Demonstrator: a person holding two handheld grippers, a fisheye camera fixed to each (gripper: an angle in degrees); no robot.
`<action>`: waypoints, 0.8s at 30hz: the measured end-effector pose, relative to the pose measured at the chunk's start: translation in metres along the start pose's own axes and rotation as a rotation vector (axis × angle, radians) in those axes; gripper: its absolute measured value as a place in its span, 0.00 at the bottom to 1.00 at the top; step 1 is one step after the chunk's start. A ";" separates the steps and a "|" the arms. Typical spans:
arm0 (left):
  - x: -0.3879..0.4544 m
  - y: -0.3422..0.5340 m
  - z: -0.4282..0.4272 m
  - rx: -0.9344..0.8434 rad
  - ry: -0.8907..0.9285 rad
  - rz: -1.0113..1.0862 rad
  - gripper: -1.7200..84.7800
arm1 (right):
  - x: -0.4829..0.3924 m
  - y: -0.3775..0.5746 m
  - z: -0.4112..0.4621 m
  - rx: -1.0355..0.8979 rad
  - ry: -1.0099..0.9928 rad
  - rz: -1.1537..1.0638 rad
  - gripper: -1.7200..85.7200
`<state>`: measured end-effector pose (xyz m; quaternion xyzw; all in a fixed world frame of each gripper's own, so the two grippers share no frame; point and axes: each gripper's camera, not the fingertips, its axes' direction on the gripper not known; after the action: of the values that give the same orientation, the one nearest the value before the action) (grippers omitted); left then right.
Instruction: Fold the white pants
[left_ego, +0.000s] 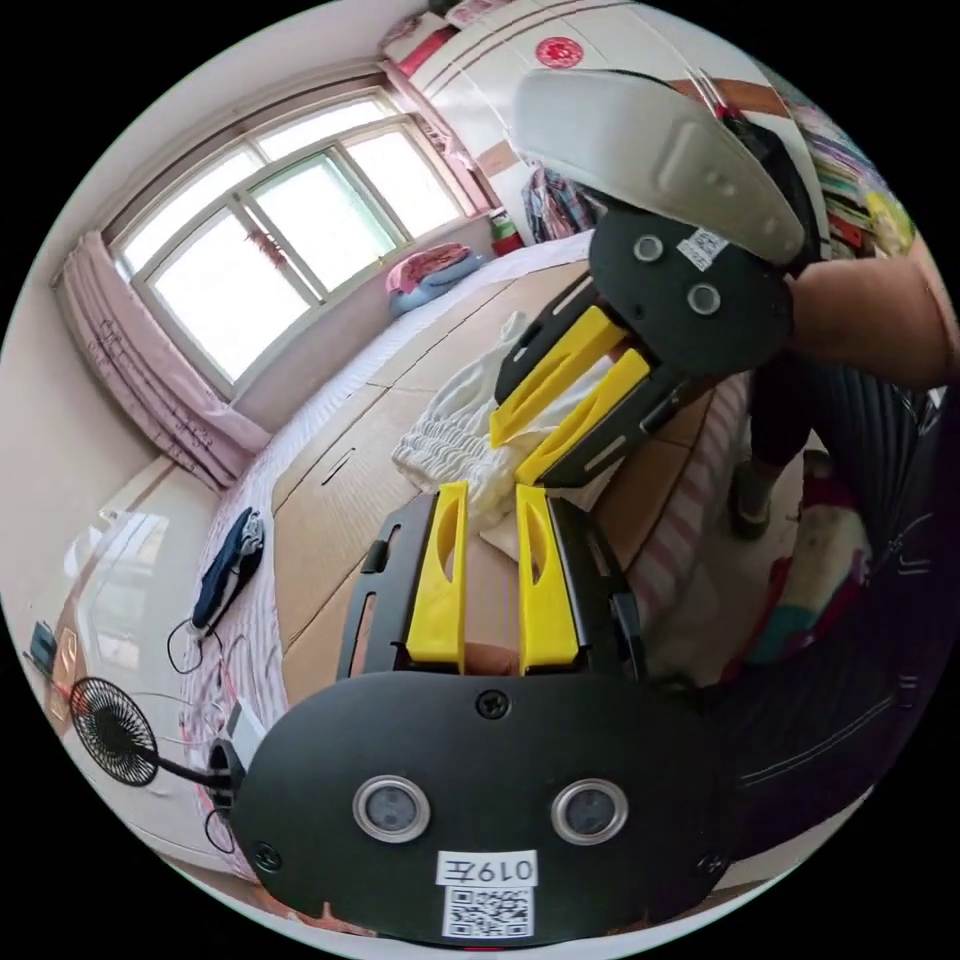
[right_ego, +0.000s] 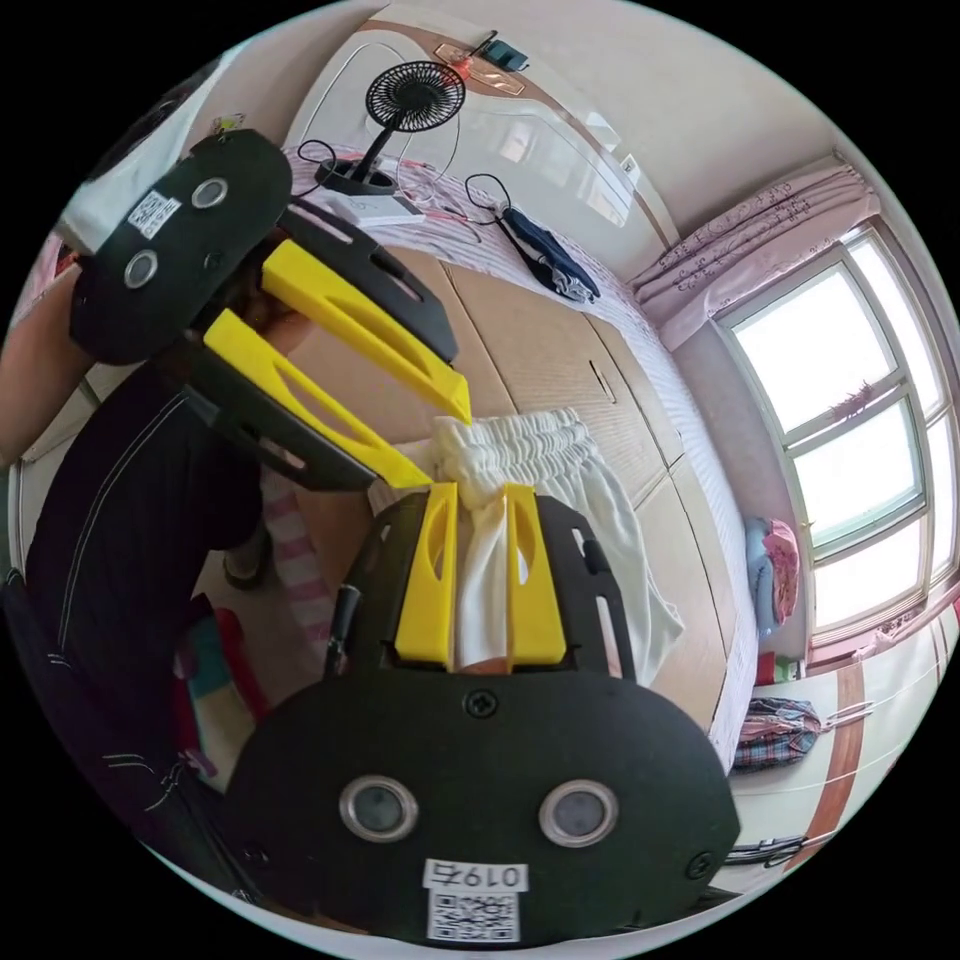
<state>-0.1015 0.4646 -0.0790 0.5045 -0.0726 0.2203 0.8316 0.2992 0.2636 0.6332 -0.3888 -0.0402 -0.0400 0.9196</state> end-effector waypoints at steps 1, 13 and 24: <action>0.004 -0.004 -0.001 -0.015 -0.017 0.031 0.11 | 0.002 0.004 0.003 0.005 -0.013 0.012 0.11; 0.053 -0.076 -0.010 -0.117 -0.228 0.371 0.05 | 0.009 0.042 0.023 0.039 0.029 0.033 0.10; 0.061 -0.095 -0.022 -0.136 -0.252 0.592 0.03 | -0.004 0.077 0.053 -0.020 0.182 0.004 0.03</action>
<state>-0.0076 0.4638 -0.1457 0.4280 -0.3329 0.3830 0.7479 0.3009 0.3552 0.6148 -0.3927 0.0447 -0.0740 0.9156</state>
